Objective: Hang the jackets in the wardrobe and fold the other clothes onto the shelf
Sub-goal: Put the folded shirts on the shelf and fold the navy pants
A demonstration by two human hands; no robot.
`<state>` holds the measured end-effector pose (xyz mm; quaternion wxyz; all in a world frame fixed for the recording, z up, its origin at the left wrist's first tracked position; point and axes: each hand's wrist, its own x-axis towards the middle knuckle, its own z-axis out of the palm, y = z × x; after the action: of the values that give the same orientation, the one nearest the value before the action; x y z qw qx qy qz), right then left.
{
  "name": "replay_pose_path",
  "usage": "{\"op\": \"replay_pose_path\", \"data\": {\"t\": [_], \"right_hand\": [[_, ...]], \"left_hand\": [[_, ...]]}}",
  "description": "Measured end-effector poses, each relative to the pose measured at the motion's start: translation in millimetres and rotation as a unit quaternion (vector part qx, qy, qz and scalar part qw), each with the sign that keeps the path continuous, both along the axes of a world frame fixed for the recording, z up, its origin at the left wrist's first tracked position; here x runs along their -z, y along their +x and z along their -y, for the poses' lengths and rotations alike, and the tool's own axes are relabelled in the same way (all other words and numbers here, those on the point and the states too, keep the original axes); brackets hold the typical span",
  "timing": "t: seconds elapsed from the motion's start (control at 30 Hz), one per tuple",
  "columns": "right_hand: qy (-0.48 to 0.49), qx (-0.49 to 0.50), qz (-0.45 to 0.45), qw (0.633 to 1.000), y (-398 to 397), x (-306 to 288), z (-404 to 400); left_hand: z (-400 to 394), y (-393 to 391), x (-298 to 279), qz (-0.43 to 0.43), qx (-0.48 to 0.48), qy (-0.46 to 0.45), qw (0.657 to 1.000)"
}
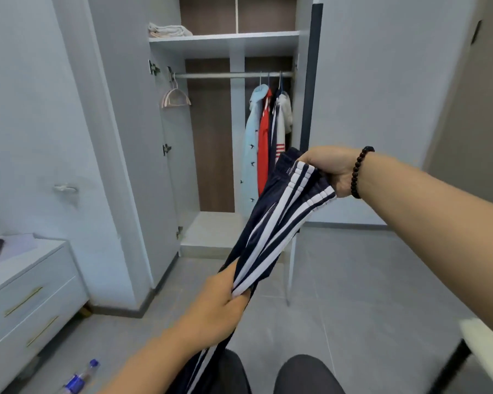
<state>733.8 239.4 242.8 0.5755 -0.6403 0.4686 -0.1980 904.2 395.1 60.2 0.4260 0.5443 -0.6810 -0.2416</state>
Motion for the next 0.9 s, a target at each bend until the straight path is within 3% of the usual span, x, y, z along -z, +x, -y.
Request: {"op": "replay_pose_path", "data": {"t": [0.2, 0.47, 0.6, 0.73, 0.9], "right_hand": [[-0.028, 0.072, -0.127, 0.989, -107, 34, -24], [-0.046, 0.179, -0.175, 0.967, -228, 42, -62], [-0.040, 0.211, -0.206, 0.955, -254, 45, -75], [-0.021, 0.205, -0.214, 0.955, -241, 54, -77], [-0.057, 0.168, -0.172, 0.969, -182, 62, -64]], "left_hand": [[-5, -108, 38, -0.026, 0.143, 0.052, 0.988], [-4, -231, 56, -0.054, 0.262, 0.097, 0.959], [-9, -254, 56, -0.052, 0.319, 0.136, 0.937], [-10, -220, 67, -0.100, 0.290, 0.175, 0.936], [-10, -132, 66, -0.204, 0.135, 0.137, 0.960]]}}
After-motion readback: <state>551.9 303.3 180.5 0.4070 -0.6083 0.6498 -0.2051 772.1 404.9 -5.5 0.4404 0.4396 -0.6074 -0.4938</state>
